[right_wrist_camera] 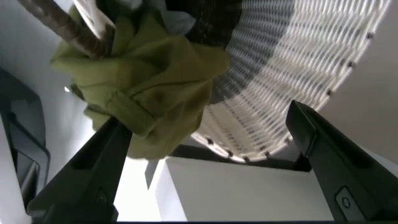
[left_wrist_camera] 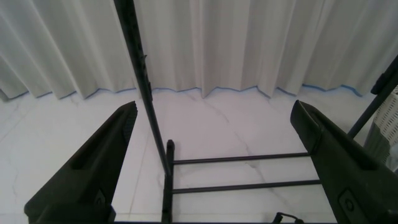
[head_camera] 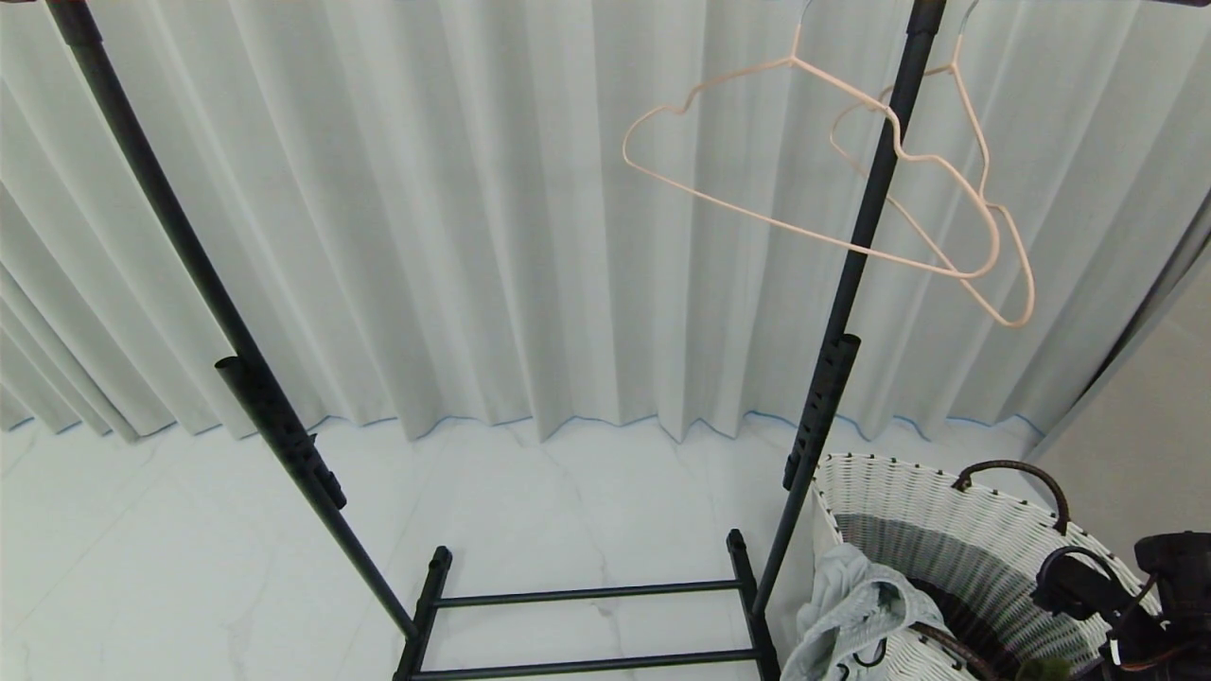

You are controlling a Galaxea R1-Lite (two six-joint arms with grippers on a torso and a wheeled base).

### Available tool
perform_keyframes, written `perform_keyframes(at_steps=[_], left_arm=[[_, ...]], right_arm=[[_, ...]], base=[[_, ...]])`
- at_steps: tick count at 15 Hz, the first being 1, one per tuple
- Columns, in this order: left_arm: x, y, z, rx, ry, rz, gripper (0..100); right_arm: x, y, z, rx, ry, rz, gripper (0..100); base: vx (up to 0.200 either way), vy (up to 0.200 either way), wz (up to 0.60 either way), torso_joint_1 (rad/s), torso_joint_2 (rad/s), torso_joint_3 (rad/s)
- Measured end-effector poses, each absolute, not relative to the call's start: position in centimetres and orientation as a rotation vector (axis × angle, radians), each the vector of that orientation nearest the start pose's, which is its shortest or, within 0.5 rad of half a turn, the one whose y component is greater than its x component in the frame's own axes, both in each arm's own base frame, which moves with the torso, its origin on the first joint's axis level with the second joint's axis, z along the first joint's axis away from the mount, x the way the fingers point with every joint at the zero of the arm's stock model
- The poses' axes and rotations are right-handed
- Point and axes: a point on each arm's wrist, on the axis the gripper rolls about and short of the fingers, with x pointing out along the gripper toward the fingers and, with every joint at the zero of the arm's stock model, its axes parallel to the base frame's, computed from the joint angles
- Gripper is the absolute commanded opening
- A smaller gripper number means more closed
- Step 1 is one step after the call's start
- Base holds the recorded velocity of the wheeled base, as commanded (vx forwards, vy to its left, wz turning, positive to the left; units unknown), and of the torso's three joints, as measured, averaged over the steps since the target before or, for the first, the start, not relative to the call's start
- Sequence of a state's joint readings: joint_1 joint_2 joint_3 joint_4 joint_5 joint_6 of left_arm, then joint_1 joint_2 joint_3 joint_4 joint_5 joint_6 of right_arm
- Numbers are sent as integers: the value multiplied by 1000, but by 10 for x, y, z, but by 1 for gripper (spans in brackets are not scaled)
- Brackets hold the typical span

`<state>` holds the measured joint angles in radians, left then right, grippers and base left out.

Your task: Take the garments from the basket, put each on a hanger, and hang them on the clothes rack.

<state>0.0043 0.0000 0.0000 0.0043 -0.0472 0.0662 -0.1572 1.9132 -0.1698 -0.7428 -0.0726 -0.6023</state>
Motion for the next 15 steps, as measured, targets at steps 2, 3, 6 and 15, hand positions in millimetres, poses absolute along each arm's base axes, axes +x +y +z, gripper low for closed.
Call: perform_keyframes(at_steps=[2, 3, 6, 15], left_arm=[[-23, -1, 75, 67, 3, -44, 100], [-23, -1, 75, 68, 3, -44, 100], [-23, -1, 75, 71, 3, -44, 100], [-23, -1, 75, 126, 1, -45, 100]], right_arm=[[199, -34, 9, -502, 1027, 101, 0], [199, -34, 8, -500, 1033, 104, 0], [199, -33, 7, -499, 1036, 108, 0], [158, -26, 63, -512, 929, 70, 0]], base=[[0, 0, 0, 0, 0, 0], [0, 0, 0, 0, 0, 0], [0, 0, 0, 0, 0, 0], [0, 0, 0, 0, 0, 0]])
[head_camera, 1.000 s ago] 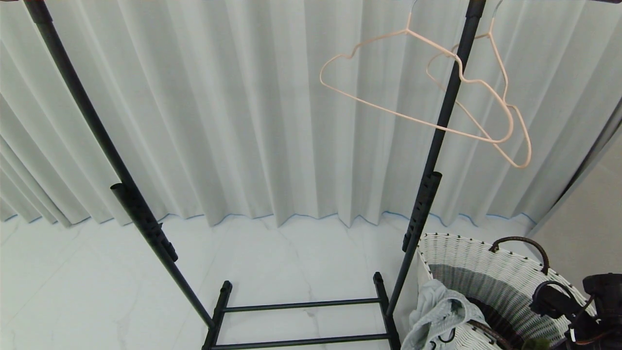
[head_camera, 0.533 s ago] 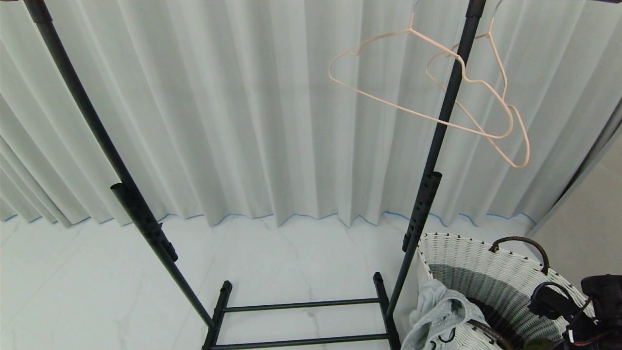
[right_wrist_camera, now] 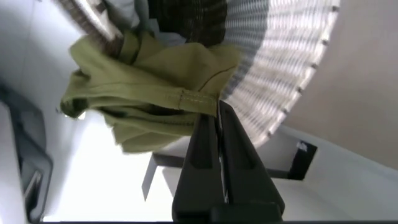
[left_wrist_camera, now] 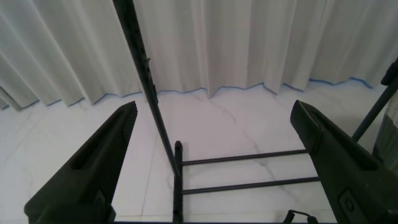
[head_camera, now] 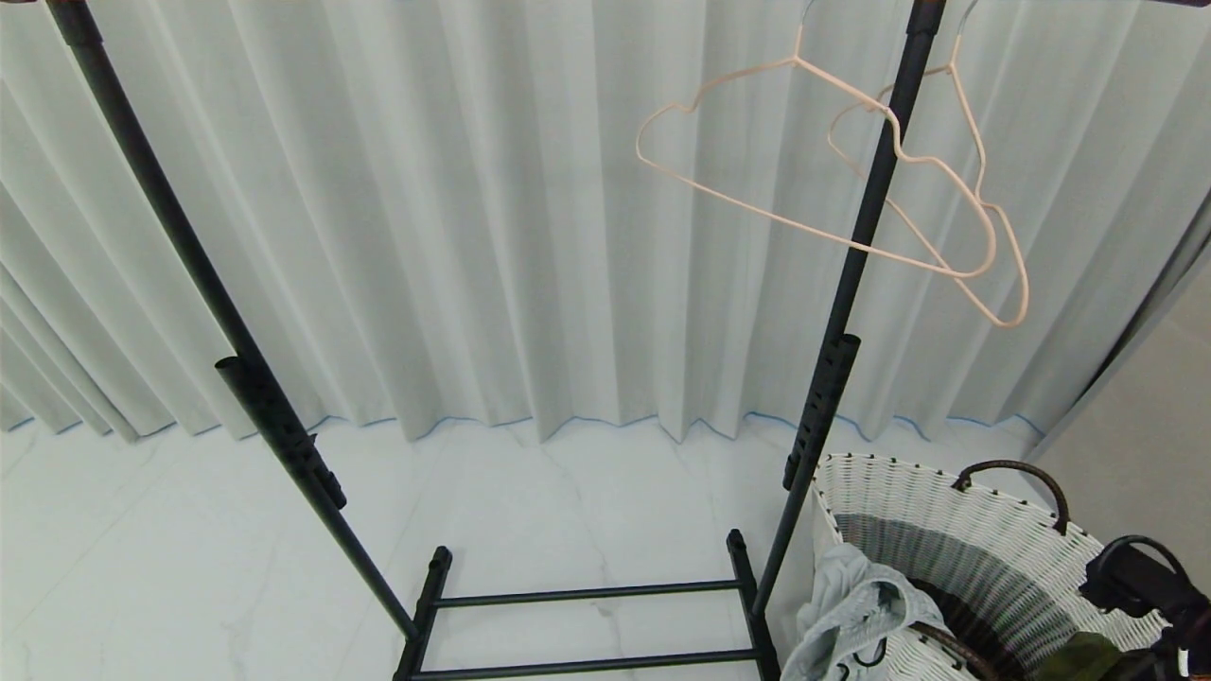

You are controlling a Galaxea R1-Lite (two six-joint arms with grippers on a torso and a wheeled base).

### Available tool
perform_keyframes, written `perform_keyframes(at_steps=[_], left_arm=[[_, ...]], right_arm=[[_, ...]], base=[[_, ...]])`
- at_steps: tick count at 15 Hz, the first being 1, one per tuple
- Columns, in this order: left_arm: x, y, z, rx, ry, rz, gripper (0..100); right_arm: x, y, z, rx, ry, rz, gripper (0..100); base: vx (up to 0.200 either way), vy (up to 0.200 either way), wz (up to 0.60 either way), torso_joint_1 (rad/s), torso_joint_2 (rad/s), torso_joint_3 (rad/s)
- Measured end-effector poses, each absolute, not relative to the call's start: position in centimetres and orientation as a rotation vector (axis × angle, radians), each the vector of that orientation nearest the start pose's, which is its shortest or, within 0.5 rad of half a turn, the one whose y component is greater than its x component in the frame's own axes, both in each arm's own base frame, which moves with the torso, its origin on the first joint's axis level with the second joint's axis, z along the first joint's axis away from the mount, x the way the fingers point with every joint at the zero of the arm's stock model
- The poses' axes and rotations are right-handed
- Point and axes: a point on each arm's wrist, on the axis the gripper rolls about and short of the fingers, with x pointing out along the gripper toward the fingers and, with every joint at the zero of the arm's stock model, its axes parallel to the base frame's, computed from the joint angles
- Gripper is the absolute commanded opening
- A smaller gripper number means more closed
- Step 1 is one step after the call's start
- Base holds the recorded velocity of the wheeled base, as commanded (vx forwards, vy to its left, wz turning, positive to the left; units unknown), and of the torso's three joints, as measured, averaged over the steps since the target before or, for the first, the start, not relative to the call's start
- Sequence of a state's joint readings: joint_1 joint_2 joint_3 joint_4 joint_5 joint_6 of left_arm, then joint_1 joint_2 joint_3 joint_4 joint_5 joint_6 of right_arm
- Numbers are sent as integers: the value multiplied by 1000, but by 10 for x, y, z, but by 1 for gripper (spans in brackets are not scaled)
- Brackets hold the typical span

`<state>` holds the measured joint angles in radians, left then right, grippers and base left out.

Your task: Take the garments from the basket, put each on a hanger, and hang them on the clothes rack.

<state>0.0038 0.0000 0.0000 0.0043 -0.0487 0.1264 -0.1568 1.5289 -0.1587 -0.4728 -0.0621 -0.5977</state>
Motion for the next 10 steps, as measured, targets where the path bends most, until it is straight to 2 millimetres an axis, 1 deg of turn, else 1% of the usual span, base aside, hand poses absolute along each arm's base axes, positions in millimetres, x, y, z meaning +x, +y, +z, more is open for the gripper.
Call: perform_keyframes(at_steps=[1, 3, 5, 7, 9, 10], left_arm=[[-23, -1, 75, 126, 1, -45, 100], [-23, -1, 75, 130, 1, -45, 100], [-23, -1, 75, 132, 2, -45, 100], [-23, -1, 75, 132, 1, -45, 100], [-23, -1, 75, 132, 2, -45, 100], [-23, -1, 75, 130, 2, -45, 100]], right_arm=[[150, -25, 75, -510, 939, 74, 0], [135, -22, 109, -507, 936, 78, 0], [121, -16, 149, -509, 849, 71, 0], [105, -9, 181, -525, 745, 78, 0], [92, -5, 204, -543, 635, 84, 0], [87, -4, 209, -547, 605, 85, 0]], base=[[0, 0, 0, 0, 0, 0], [-200, 0, 0, 2, 2, 0], [-200, 0, 0, 5, -2, 5], [-200, 0, 0, -2, 5, 2], [-200, 0, 0, 2, 7, 0], [-200, 0, 0, -2, -2, 2]])
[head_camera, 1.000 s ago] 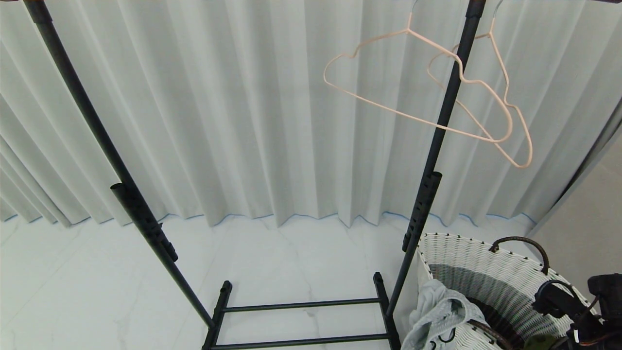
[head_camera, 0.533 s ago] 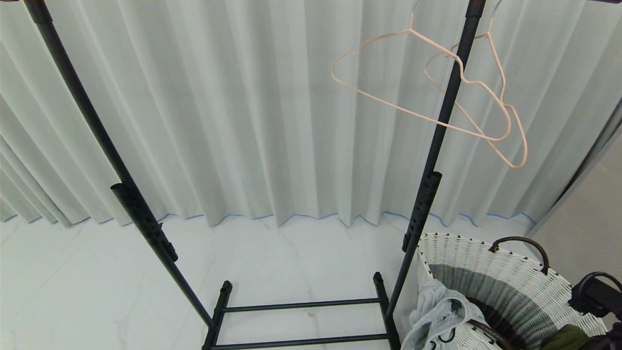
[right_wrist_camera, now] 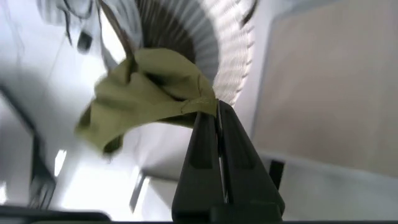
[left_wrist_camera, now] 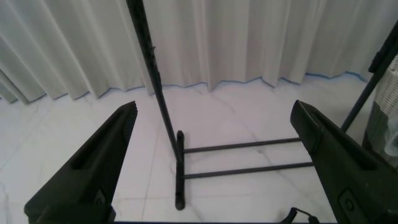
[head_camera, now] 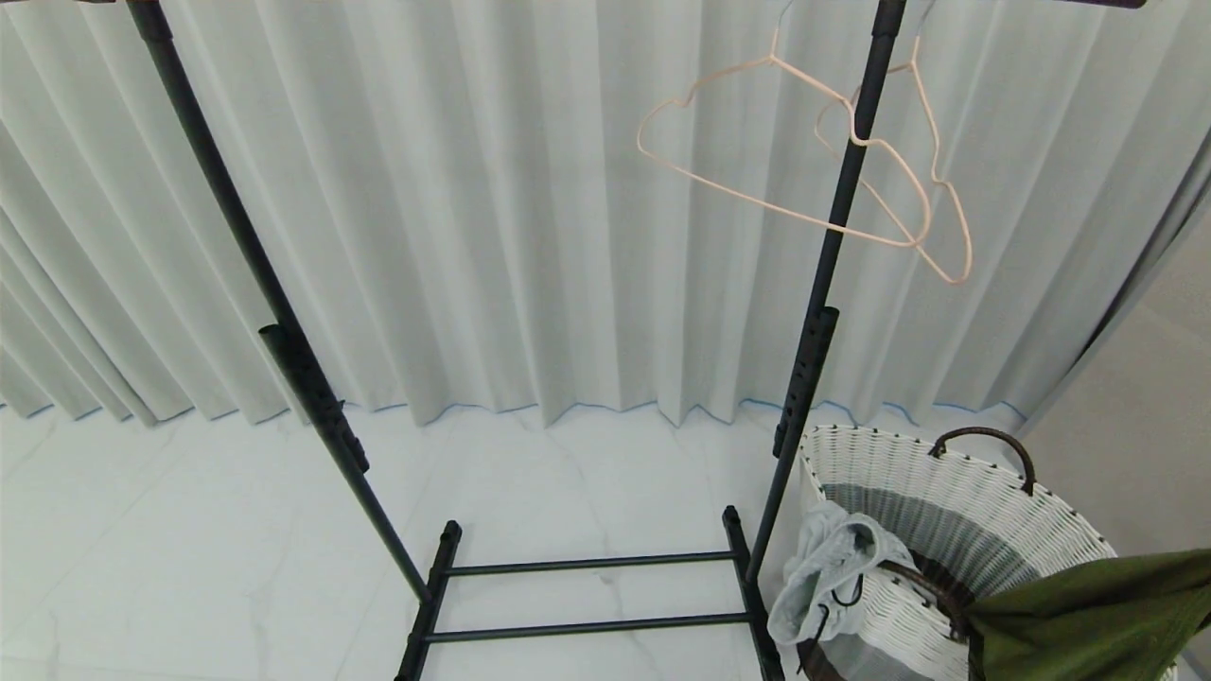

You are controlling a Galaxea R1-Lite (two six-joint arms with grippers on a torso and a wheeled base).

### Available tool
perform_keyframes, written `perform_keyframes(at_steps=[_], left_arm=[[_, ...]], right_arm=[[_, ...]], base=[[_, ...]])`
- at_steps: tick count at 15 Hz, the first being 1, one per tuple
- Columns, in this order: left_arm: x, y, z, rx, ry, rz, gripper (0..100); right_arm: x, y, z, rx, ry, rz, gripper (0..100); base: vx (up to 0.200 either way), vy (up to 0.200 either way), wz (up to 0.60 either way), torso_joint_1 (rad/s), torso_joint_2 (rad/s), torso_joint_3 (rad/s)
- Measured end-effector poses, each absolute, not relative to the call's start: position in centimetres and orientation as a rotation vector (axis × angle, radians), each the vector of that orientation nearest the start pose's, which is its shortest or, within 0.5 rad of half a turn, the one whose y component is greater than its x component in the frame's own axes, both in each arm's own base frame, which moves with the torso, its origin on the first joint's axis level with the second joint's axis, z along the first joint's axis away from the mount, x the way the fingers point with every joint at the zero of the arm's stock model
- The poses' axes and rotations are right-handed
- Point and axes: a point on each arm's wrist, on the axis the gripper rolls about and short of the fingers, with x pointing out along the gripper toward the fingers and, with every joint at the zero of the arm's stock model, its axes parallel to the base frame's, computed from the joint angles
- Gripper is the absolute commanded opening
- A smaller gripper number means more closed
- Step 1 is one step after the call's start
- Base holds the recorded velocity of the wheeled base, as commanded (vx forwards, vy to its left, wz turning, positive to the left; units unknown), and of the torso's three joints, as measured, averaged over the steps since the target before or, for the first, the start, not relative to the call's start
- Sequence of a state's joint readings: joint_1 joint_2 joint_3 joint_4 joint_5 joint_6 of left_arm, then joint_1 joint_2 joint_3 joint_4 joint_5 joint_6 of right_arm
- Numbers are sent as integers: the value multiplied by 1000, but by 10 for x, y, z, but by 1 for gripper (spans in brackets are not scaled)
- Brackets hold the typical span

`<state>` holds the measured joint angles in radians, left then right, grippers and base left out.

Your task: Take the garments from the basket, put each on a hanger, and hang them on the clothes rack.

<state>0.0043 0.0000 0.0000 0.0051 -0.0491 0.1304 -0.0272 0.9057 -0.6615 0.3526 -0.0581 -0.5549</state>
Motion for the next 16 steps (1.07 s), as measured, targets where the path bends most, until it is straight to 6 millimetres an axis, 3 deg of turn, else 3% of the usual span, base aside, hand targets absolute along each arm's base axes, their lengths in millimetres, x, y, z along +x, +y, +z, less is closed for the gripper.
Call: perform_keyframes(at_steps=[5, 9, 14, 16], left_arm=[[-23, -1, 75, 128, 1, -45, 100], [-23, -1, 75, 130, 1, -45, 100], [-23, -1, 75, 128, 1, -45, 100], [-23, -1, 75, 129, 2, -46, 100]], right_arm=[[78, 0, 228, -562, 499, 100, 0], [77, 3, 230, -572, 475, 135, 0], [79, 5, 229, -579, 475, 162, 0], [79, 6, 230, -582, 472, 174, 0]], base=[[-200, 0, 0, 2, 0, 0], [0, 0, 0, 0, 0, 0], [0, 200, 0, 6, 3, 5], [0, 0, 0, 0, 0, 0]])
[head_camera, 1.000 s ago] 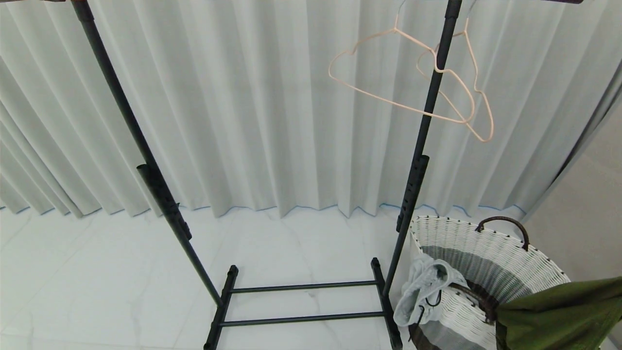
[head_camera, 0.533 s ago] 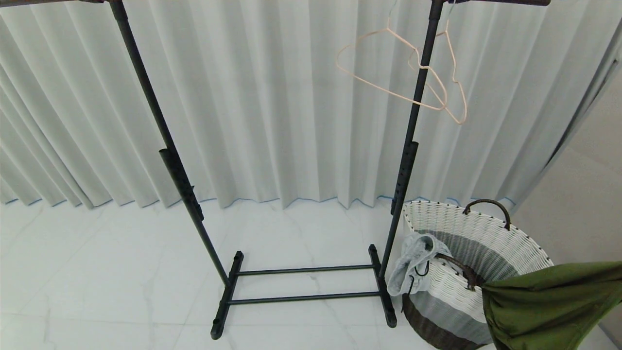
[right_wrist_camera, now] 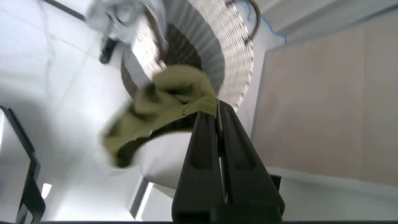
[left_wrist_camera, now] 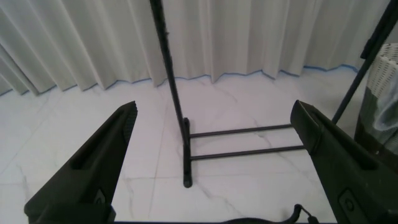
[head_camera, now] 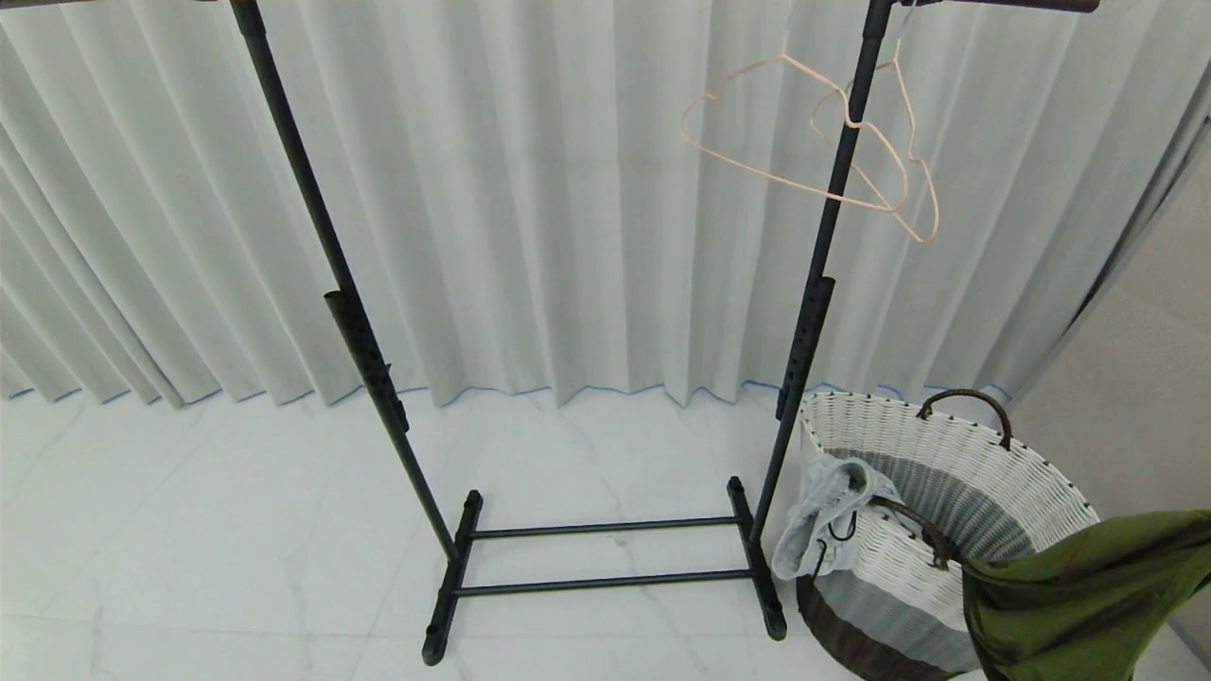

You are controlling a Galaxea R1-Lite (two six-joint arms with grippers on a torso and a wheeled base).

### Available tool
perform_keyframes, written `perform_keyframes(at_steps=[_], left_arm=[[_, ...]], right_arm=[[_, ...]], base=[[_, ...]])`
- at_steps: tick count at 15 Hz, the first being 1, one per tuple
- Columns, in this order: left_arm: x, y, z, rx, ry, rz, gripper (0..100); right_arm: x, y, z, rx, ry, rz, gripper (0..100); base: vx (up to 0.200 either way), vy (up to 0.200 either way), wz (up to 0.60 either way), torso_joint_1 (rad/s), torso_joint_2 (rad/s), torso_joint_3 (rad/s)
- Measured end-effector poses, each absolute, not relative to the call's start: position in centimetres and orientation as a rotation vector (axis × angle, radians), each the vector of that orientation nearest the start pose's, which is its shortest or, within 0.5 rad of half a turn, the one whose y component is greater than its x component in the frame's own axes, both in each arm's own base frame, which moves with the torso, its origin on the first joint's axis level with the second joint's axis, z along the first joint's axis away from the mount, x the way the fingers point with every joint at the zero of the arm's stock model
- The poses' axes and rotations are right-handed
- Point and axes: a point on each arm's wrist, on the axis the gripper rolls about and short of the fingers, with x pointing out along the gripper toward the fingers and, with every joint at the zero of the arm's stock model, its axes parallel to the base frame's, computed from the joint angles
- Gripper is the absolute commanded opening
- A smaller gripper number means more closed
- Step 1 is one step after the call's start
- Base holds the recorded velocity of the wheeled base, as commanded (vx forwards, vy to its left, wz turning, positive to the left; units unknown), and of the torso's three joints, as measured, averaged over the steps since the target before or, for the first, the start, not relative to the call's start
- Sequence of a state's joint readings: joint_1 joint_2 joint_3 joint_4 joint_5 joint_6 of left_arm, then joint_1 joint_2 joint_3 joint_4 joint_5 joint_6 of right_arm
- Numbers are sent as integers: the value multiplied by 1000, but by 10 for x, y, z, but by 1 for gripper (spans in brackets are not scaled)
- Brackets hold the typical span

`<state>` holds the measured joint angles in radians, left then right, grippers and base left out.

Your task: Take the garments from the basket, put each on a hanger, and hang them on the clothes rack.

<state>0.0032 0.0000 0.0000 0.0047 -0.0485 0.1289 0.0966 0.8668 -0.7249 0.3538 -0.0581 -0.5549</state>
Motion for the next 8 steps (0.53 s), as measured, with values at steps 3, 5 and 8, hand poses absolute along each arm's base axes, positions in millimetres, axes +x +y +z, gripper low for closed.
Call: perform_keyframes(at_steps=[3, 5, 8], left_arm=[[-23, -1, 75, 128, 2, -45, 100], [-23, -1, 75, 130, 1, -46, 100], [-23, -1, 75, 135, 2, -46, 100]], right_arm=[[81, 8, 236, -582, 458, 182, 0], [84, 8, 242, -574, 460, 186, 0], [87, 10, 250, -578, 476, 212, 0]], base=[[0, 0, 0, 0, 0, 0], [0, 0, 0, 0, 0, 0], [0, 0, 0, 0, 0, 0]])
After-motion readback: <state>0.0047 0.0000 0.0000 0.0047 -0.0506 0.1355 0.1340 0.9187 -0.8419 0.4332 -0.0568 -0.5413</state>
